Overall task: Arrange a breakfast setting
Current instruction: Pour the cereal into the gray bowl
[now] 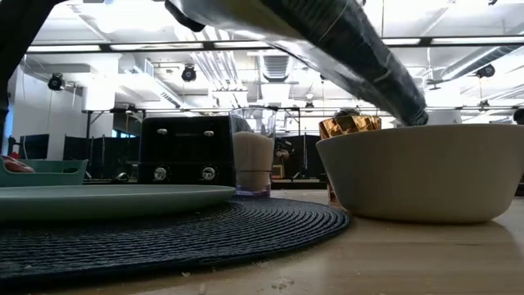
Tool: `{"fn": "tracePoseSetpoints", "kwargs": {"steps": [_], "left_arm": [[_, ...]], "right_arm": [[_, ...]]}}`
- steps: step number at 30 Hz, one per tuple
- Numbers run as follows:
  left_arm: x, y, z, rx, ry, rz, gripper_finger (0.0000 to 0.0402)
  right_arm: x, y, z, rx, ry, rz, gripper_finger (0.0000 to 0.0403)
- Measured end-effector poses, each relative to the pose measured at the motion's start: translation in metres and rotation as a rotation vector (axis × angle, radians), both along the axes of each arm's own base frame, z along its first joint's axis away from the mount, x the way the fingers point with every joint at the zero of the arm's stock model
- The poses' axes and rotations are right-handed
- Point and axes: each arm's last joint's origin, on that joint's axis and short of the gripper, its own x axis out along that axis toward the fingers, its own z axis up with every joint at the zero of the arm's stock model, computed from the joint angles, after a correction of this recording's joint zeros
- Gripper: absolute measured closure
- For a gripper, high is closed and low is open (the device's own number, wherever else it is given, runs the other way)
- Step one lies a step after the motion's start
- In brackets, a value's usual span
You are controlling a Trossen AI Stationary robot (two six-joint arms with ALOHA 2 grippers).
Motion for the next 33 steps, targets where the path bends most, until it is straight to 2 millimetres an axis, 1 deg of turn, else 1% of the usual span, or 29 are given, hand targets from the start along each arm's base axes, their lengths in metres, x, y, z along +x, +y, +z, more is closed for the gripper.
{"fn": "tracePoseSetpoints", "kwargs": {"steps": [3, 12, 15, 18, 22, 27, 30, 33], "left_arm": [[0.0005, -0.0005, 0.0015, -0.015, 0.003, 0.02, 0.0304], [-0.0002, -0.0001, 0.0011, 0.015, -0.001, 0.007, 0.0305], [0.0004, 0.0006, 0.0023, -0.011, 0.006, 0.033, 0.0305], [-0.0002, -0.0009, 0.0034, 0.019, -0.009, 0.012, 0.0305], [0.0016, -0.0002, 0.0023, -0.013, 0.002, 0.041, 0.0305], [-0.0009, 0.0011, 0.0008, 0.048, 0.007, 0.013, 0.0305], [0.0028, 0.0005, 0.0021, 0.012, -0.01, 0.045, 0.0305], [-0.0006, -0.001, 0.0024, 0.013, 0.013, 0.032, 0.0306]], "right_arm": [[0.0, 0.0, 0.0, 0.0, 0.0, -0.001, 0.006], [-0.0001, -0.0007, -0.0004, -0.014, 0.006, -0.023, 0.006], [-0.0001, -0.0007, -0.0004, -0.013, 0.006, -0.023, 0.006], [-0.0001, -0.0007, -0.0007, -0.012, 0.008, -0.023, 0.006], [-0.0001, -0.0007, -0.0007, -0.014, 0.008, -0.023, 0.006], [-0.0001, -0.0007, -0.0007, -0.015, 0.009, -0.023, 0.006], [-0.0001, -0.0007, -0.0007, -0.012, 0.008, -0.023, 0.006], [-0.0001, -0.0007, -0.0007, -0.012, 0.008, -0.023, 0.006]]}}
